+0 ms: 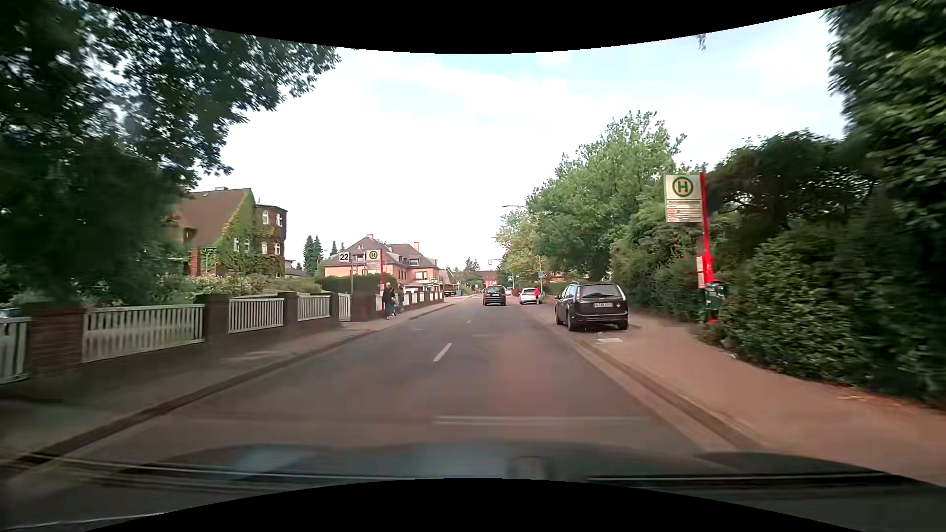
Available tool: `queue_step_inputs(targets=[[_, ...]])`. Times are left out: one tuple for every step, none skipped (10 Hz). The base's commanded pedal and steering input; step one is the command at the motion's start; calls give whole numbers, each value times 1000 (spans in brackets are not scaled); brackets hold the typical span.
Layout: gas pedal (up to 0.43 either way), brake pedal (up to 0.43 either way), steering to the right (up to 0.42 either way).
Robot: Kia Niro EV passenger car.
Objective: Follow the waypoints while adhering to traffic rules and regulations
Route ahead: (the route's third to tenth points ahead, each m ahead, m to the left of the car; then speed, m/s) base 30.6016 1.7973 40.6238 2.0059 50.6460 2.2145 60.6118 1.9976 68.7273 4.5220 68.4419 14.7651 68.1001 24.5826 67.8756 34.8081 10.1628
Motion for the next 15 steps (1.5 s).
queue_step_inputs(targets=[[0,0,0],[0,0,0],[0,0,0],[0,0,0],[0,0,0],[0,0,-1],[0,6,-2],[0,6,-2],[0,0,-2],[0,0,-2],[0,0,-2],[0,0,-2],[0,0,-2],[0,0,-2],[0,0,-2]])
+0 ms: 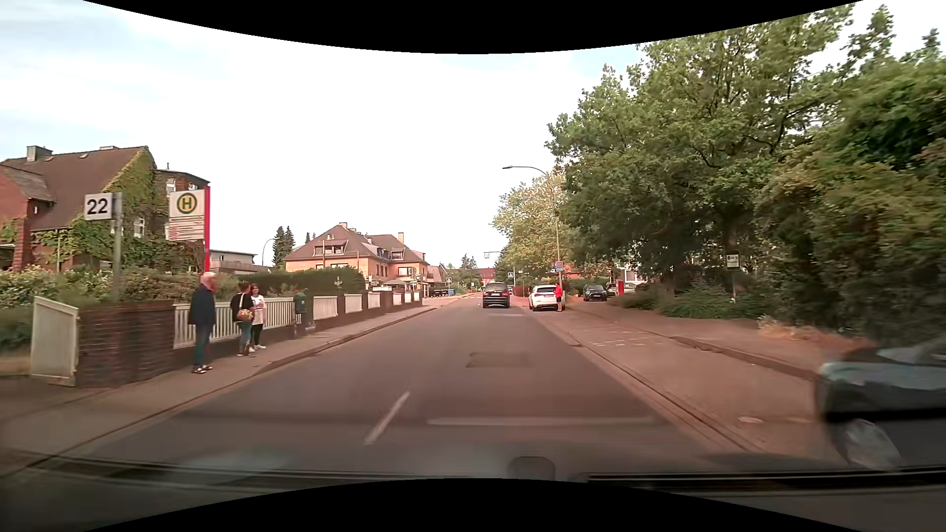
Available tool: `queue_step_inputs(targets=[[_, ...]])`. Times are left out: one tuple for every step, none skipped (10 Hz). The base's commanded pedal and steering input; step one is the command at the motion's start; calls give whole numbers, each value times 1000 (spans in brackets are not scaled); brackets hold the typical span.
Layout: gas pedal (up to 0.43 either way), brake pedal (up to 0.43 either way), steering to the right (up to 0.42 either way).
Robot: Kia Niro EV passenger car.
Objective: Follow the waypoints while adhering to traffic rules and regulations
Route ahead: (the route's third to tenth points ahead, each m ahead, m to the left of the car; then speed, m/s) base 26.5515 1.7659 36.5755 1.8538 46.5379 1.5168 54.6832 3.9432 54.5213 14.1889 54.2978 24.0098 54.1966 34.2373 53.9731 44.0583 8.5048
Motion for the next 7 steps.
queue_step_inputs(targets=[[0,0,-2],[0,0,-2],[0,0,-2],[0,0,-1],[0,0,-2],[0,0,-2],[0,0,-2]])
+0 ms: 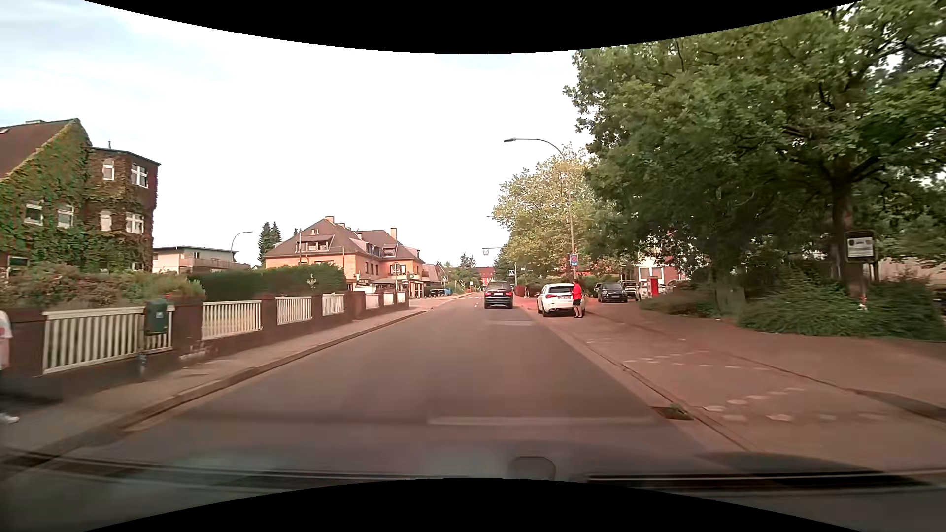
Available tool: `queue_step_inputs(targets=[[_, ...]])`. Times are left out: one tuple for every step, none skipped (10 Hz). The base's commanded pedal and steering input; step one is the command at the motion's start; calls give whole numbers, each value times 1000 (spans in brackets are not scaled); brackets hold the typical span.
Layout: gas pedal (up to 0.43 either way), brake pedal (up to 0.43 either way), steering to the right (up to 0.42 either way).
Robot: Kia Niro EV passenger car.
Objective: Follow the waypoints while adhering to traffic rules and regulations
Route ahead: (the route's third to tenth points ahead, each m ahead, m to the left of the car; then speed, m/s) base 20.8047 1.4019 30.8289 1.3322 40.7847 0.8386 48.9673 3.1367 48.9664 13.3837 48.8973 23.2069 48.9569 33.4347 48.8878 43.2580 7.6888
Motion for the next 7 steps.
queue_step_inputs(targets=[[0,0,-2],[0,0,-2],[0,0,-3],[0,0,-2],[0,0,-3],[0,0,-5],[8,0,-7]])
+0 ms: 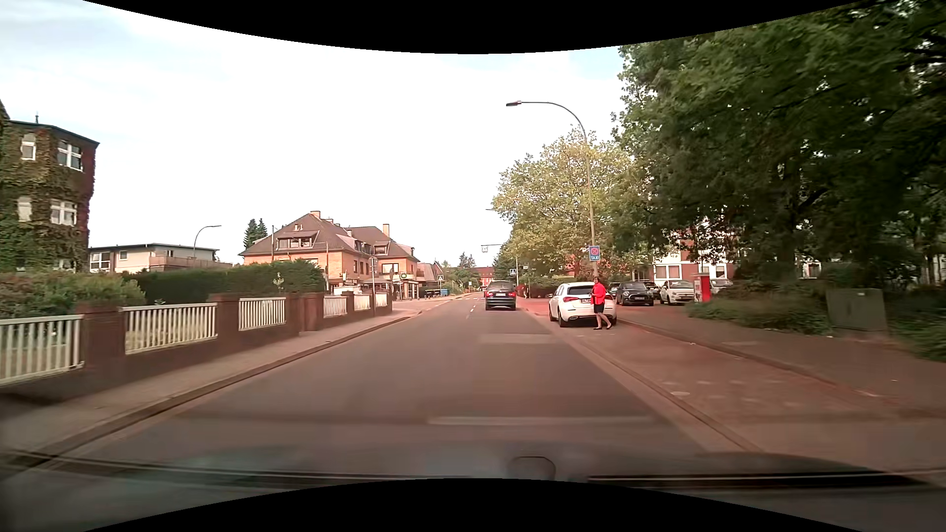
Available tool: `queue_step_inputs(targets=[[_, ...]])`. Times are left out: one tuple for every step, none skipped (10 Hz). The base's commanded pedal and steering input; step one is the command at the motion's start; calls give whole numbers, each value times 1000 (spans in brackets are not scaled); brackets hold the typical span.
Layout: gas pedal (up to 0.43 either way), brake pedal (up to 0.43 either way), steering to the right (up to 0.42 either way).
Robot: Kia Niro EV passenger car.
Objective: Follow the waypoints while adhering to traffic rules and regulations
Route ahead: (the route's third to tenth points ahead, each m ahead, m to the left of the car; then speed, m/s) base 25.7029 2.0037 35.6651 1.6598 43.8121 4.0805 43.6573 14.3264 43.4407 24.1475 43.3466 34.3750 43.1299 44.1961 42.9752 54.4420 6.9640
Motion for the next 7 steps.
queue_step_inputs(targets=[[28,0,-8],[28,0,-7],[28,0,-5],[28,0,-3],[28,0,-2],[28,0,-2],[28,0,0]])
